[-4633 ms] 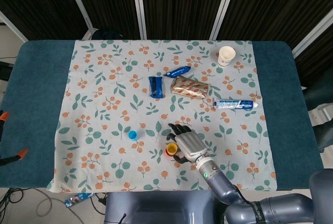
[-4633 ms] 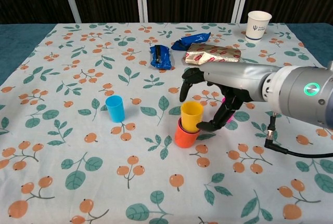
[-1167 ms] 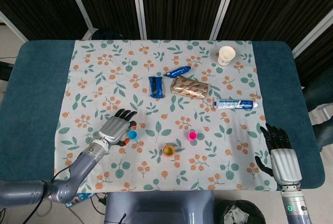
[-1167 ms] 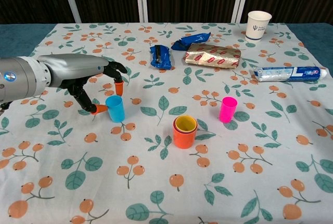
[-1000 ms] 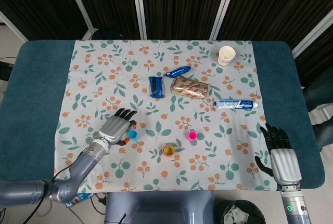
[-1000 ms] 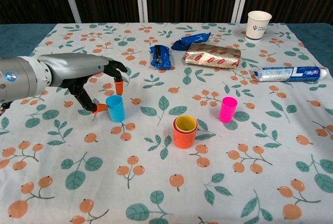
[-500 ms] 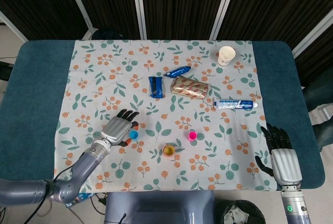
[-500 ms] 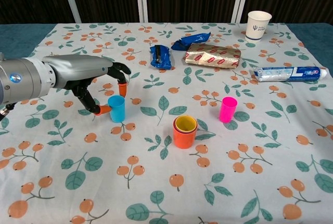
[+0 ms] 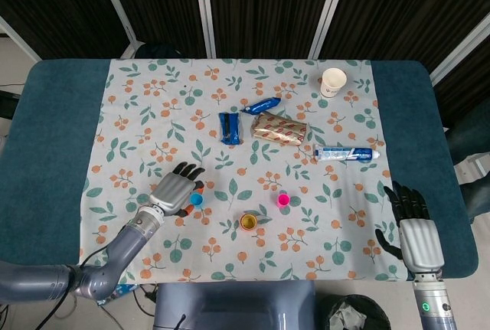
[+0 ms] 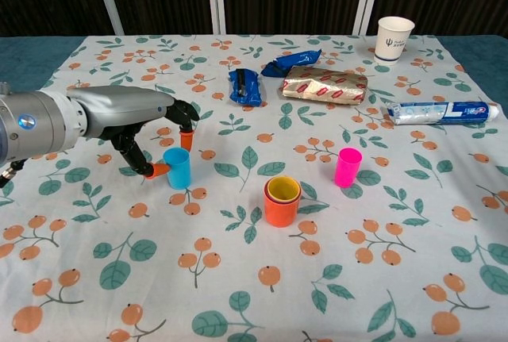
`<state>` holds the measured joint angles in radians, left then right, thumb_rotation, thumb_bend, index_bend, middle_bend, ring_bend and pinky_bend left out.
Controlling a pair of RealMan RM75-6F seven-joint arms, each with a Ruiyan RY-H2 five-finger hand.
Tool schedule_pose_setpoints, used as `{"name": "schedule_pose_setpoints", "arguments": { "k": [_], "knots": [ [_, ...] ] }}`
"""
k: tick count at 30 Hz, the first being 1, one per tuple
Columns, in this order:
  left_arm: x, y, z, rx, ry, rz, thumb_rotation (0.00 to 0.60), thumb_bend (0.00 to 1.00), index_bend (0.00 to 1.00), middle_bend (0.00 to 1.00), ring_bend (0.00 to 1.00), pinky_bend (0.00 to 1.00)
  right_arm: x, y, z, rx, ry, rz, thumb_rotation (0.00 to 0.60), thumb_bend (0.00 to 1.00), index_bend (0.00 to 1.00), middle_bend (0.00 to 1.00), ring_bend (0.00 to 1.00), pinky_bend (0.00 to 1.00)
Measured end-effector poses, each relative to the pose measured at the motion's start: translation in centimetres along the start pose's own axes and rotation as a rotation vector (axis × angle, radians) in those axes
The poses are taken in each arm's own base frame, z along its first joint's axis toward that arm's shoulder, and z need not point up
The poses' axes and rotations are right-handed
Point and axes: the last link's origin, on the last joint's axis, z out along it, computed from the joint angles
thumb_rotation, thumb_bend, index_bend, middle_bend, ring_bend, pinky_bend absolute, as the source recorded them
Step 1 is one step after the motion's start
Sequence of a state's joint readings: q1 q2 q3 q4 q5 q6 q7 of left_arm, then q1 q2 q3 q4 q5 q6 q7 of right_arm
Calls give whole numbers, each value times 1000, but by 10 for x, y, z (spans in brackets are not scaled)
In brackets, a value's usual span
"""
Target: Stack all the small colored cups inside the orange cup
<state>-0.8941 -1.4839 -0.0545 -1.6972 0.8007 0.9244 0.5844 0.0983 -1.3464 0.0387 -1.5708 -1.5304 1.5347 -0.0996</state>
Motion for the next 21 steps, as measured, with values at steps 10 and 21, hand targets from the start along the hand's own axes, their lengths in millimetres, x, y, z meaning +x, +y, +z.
{"name": "schedule_pose_setpoints", "arguments": {
  "k": [10,21],
  "knots": [
    [15,10,-1,-46,76,-34,600,375,460,94,0,25,0,2,0,-10,8,-3,600,384,94,5,0,65],
    [45,68,-17,-250,159,-112,600,375,463,113,0,31,0,1,0,-11,10,-6,600,383,94,5,0,65]
  ]
}}
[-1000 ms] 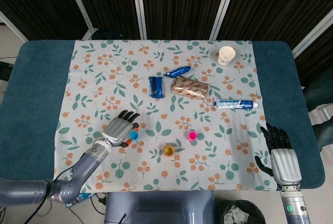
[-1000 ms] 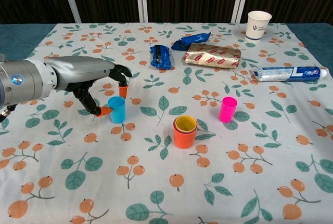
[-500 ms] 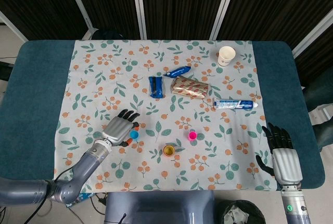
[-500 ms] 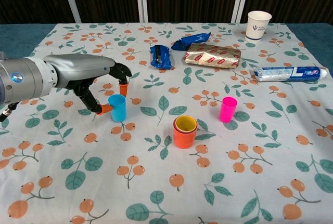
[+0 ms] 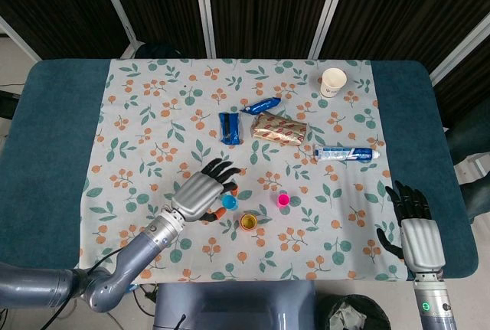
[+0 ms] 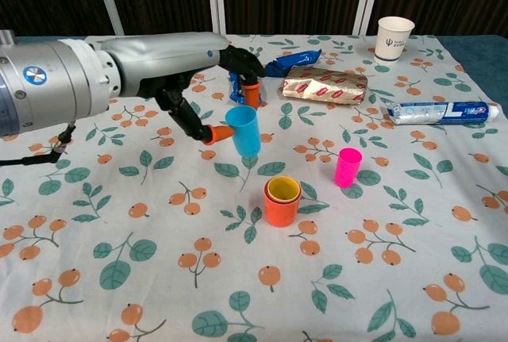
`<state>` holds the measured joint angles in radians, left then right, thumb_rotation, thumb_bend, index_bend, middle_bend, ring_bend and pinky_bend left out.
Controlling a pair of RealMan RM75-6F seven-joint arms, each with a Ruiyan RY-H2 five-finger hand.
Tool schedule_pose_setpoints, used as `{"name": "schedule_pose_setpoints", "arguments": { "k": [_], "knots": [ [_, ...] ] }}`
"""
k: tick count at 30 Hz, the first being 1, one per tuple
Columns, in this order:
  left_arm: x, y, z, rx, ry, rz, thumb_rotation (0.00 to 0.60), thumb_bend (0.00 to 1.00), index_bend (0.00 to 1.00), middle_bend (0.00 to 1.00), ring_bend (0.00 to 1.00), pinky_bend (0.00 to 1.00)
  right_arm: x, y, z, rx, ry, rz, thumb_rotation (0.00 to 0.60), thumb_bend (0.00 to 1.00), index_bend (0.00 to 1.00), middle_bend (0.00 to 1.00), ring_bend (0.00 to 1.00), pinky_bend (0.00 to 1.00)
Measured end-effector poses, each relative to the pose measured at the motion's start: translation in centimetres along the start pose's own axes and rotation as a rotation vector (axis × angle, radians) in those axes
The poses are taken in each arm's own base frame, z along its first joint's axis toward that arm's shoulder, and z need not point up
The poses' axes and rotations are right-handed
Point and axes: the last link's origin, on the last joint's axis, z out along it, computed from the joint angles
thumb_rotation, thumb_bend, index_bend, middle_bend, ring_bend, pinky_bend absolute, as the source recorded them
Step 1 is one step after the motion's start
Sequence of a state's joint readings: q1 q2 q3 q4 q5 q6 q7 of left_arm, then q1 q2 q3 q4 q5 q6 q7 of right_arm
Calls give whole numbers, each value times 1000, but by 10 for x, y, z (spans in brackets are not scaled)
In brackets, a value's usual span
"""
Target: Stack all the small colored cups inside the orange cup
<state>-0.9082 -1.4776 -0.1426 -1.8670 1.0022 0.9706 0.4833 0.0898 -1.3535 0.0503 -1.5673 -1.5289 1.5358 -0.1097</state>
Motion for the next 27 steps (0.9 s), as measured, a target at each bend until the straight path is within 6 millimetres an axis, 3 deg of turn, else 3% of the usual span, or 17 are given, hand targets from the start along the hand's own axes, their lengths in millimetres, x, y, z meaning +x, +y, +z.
{"name": "schedule_pose_setpoints", "arguments": {
  "k": [4,10,27],
  "knots": [
    [0,20,2,-61,-35,-28,600,375,464,114,0,31,0,0,0,-3,5,1,600,384,96,4,0,65],
    [-4,35,8,-99,-50,6,600,375,467,112,0,31,1,1,0,-9,10,5,600,384,100,5,0,65],
    [-23,37,20,-71,-37,83,600,375,467,111,0,31,0,1,0,-17,6,7,600,383,108,4,0,65]
  ]
}}
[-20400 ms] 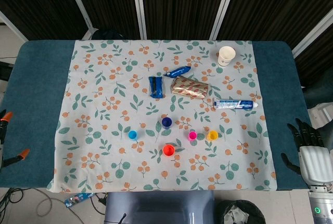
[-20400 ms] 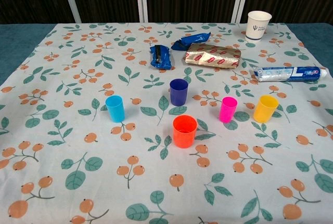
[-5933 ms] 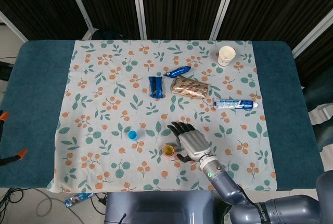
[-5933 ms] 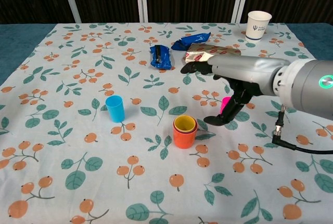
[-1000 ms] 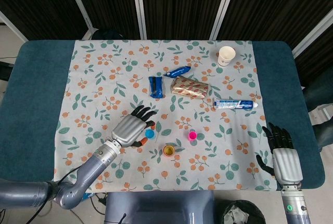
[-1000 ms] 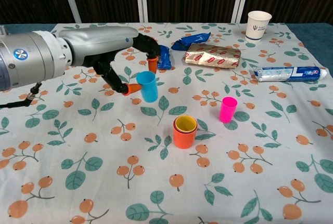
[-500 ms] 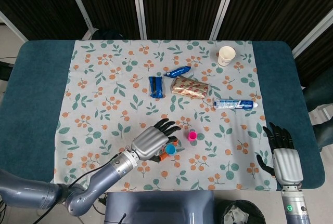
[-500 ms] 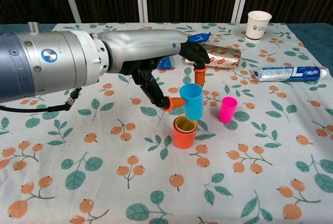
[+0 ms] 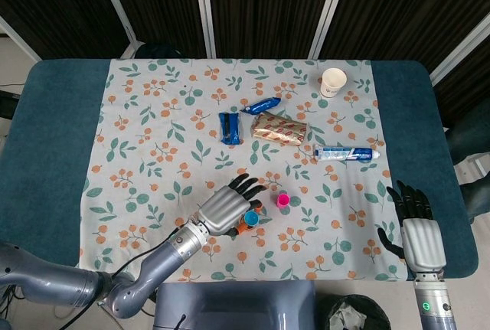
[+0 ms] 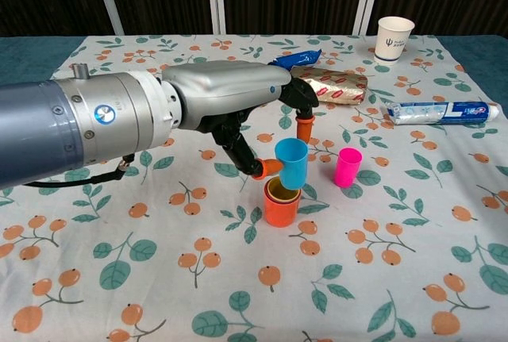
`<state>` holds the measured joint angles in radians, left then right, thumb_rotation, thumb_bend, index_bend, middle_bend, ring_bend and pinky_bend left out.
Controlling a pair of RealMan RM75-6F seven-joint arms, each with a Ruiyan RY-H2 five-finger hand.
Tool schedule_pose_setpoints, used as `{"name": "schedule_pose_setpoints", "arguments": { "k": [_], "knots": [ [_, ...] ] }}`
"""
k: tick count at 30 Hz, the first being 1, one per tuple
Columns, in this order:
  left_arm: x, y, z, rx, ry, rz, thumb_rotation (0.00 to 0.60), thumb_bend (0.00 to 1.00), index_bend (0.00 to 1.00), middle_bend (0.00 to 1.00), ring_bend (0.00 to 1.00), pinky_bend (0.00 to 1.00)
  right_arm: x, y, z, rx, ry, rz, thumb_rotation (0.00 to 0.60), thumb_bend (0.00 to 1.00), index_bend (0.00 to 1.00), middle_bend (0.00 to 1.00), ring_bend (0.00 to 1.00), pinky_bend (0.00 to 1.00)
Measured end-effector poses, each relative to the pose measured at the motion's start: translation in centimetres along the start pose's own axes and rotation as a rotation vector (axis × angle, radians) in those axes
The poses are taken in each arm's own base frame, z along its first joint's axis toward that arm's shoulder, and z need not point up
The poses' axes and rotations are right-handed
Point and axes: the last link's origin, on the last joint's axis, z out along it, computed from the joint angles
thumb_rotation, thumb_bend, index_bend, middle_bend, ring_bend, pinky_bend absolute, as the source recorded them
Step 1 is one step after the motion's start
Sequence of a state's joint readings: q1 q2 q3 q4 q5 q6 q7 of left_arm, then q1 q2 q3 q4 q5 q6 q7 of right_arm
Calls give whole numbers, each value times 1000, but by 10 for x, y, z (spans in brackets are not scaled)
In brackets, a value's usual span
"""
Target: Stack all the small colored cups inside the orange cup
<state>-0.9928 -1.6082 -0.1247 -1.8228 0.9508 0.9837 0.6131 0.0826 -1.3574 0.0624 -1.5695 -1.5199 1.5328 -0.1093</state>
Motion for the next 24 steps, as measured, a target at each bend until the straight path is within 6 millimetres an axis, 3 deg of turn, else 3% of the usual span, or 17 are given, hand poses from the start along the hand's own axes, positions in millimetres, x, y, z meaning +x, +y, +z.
{"name": "schedule_pose_setpoints", "arguments": {
  "k": [11,17,19,24],
  "knots": [
    [-9,-4,4,16,-15,8,600,372,465,111,0,31,1,0,0,-4,5,4,600,383,109,5,0,65],
    [-11,-5,4,18,-36,6,600,357,405,107,0,30,0,1,0,-5,-3,4,600,383,108,5,0,65],
    [-12,-5,3,20,-50,4,600,328,369,97,0,29,0,1,0,-7,-5,6,600,383,108,5,0,65],
    [-11,-5,0,21,-77,-3,600,211,138,32,0,19,2,1,0,-9,-1,6,600,383,108,4,0,65]
  ]
}}
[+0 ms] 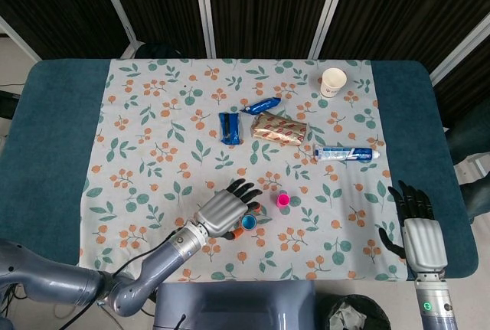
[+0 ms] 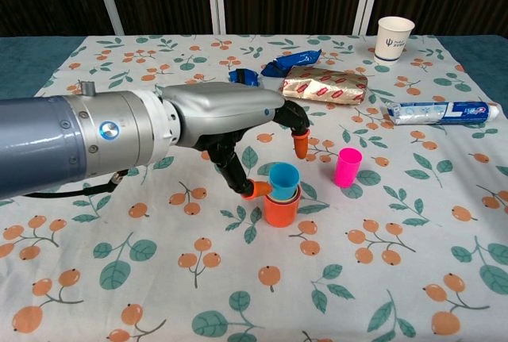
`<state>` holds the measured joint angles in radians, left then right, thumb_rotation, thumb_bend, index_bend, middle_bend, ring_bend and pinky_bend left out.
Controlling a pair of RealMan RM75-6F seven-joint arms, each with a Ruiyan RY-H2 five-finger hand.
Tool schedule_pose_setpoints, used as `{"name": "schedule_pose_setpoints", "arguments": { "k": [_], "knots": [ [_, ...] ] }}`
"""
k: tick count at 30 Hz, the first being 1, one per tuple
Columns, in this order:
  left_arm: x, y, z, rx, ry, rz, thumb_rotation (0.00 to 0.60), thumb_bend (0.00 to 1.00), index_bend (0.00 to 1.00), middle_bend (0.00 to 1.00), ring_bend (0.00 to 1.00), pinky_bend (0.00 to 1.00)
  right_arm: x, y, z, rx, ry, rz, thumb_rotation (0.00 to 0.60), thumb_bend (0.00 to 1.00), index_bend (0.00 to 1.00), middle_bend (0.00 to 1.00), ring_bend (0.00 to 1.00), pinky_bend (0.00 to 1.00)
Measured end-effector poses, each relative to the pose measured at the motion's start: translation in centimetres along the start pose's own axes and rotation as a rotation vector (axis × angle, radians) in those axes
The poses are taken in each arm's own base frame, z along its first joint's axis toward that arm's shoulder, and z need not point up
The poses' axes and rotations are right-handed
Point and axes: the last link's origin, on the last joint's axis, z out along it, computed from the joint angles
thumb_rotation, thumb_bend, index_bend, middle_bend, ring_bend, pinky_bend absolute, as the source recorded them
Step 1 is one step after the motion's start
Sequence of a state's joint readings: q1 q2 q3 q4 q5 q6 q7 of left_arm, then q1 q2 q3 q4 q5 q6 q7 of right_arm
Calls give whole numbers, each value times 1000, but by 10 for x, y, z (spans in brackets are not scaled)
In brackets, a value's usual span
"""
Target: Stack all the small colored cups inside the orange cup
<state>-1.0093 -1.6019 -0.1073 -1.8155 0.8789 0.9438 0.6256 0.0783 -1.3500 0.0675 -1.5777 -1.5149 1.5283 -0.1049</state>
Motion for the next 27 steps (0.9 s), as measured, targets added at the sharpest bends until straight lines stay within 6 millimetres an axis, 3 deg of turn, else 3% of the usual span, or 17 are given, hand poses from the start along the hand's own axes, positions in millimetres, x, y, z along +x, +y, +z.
{"name": "schedule_pose_setpoints", "arguments": {
  "k": [8,14,20,27],
  "knots": [
    [8,-23,-15,72,-4,11,600,176,56,10,0,19,0,2,0,1,-15,0,600,384,109,4,0,65],
    [17,-61,-43,183,133,59,600,175,36,4,0,19,0,4,3,13,-26,17,600,383,108,4,0,65],
    [20,-111,-98,317,357,59,600,175,36,2,0,15,-3,4,12,37,-92,74,600,383,108,4,0,65],
    [-11,-171,-180,482,445,-91,600,175,36,2,0,10,-3,-13,37,132,-185,88,600,383,109,4,0,65]
  ]
}}
